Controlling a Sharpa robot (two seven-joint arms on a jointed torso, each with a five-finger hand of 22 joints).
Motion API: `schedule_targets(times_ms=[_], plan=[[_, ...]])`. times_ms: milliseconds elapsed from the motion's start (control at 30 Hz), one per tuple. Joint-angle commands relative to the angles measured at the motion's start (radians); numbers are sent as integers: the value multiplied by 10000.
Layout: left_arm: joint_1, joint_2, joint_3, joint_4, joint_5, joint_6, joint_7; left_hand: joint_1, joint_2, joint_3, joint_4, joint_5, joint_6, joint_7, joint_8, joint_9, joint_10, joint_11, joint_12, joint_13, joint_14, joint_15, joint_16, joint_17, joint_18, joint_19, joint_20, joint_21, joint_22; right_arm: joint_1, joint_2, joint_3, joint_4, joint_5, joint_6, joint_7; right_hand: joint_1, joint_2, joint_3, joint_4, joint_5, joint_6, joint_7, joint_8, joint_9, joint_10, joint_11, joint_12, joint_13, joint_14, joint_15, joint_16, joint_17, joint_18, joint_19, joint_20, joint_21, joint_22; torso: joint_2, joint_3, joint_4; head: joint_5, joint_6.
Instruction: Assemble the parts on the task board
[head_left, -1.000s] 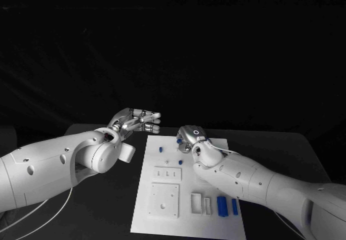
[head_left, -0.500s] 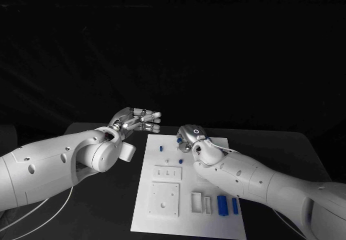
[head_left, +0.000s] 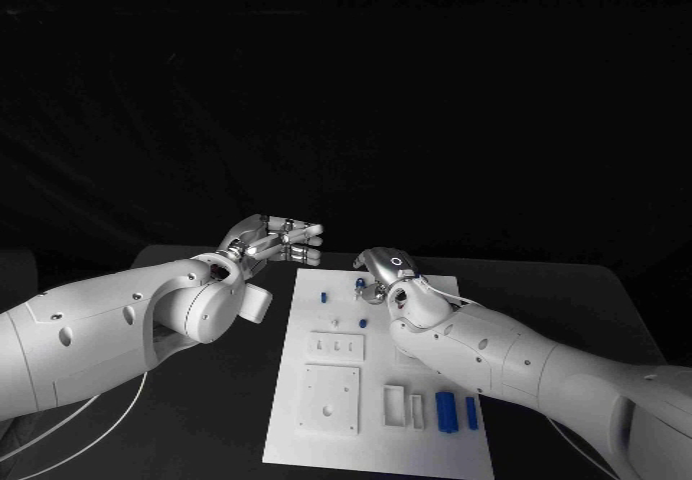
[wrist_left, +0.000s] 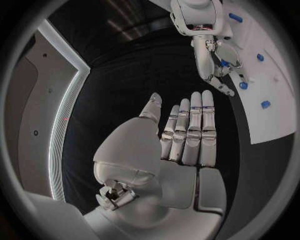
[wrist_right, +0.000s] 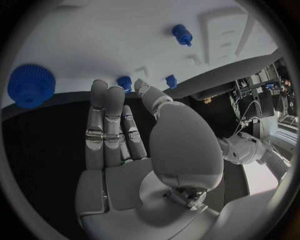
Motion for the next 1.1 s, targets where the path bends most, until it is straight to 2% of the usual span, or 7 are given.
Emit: schedule_targets(times_ms=[33,267,433,567,633,800,1100], plan=[[21,-35,7,12,-53,86,74,-64,31,9,-55,-16,-49,37,1,-2,51,18,16,15,52,1,58,-9,-89,-70,34,50,-9,78,-127,10,232,469,-295,260,70,0,-9,50,26,-24,-19,-10,-11,177,-19,-22,4,69,-6,-35,35,39,327,-19,-61,-65,-40,49,-61,84,30],[16,-45,2,-23,-27,85,71,-64,31,9,-55,-16,-49,37,1,-2,51,18,16,15,52,1,58,-9,-89,-70,34,50,-9,300,-831,326,900,1185,192,384,-77,195,-306,9,251,-217,65,-17,-18,1466,-124,26,57,20,-46,-77,77,-2,289,-49,-91,-217,-180,70,-222,144,141],[-8,-4,-8,-125,-5,101,67,-70,38,13,-62,-13,-49,38,4,-1,49,18,19,16,52,1,58,-8,-87,-71,36,53,-15,387,-1635,706,1666,1628,581,376,-624,431,167,-273,388,281,141,6,8,3970,-732,380,121,45,-387,169,430,-278,324,-349,126,-47,-310,90,-365,85,204],[-46,-2,-13,-172,10,98,65,-70,38,13,-62,-13,-49,38,4,-1,49,18,19,16,52,1,58,-8,-87,-71,36,53,-15,438,-2321,887,2248,1829,1404,344,-603,557,-288,-456,344,412,51,9,10,6114,-1379,1479,629,139,-749,325,697,-585,407,-682,328,122,-372,127,-483,149,192],[-59,1,-14,-191,17,113,39,-72,33,13,-71,-8,-52,42,2,-2,17,29,13,15,34,9,49,-11,-89,-83,41,47,-21,459,-2519,920,2344,1950,1768,376,-644,885,-1137,-397,317,406,63,-7,4,5762,-1578,3025,2493,193,-874,707,1229,-828,415,-926,679,375,-390,142,-523,132,230],[-88,1,-17,-190,28,168,9,-86,24,5,-67,-16,-54,45,3,-2,-13,40,10,14,24,15,45,-12,-90,-89,45,44,-24,463,-2721,956,2248,2227,2459,526,-757,1146,-2111,-402,1123,150,12,23,14,3852,-1444,7239,7610,-192,-815,2023,3414,-897,397,-868,3280,1990,-388,174,-554,251,251],[-150,10,-18,-217,32,211,-8,-87,39,15,-69,-11,-62,47,3,-2,-31,44,19,15,27,15,51,-8,-84,-87,48,46,-26,325,-2680,943,1946,2106,2914,550,-834,1075,-2408,-79,1208,-113,-3,-1,8,4890,-1390,9950,11139,103,-725,3125,5570,-816,386,-741,5467,3421,-369,175,-447,135,247]])
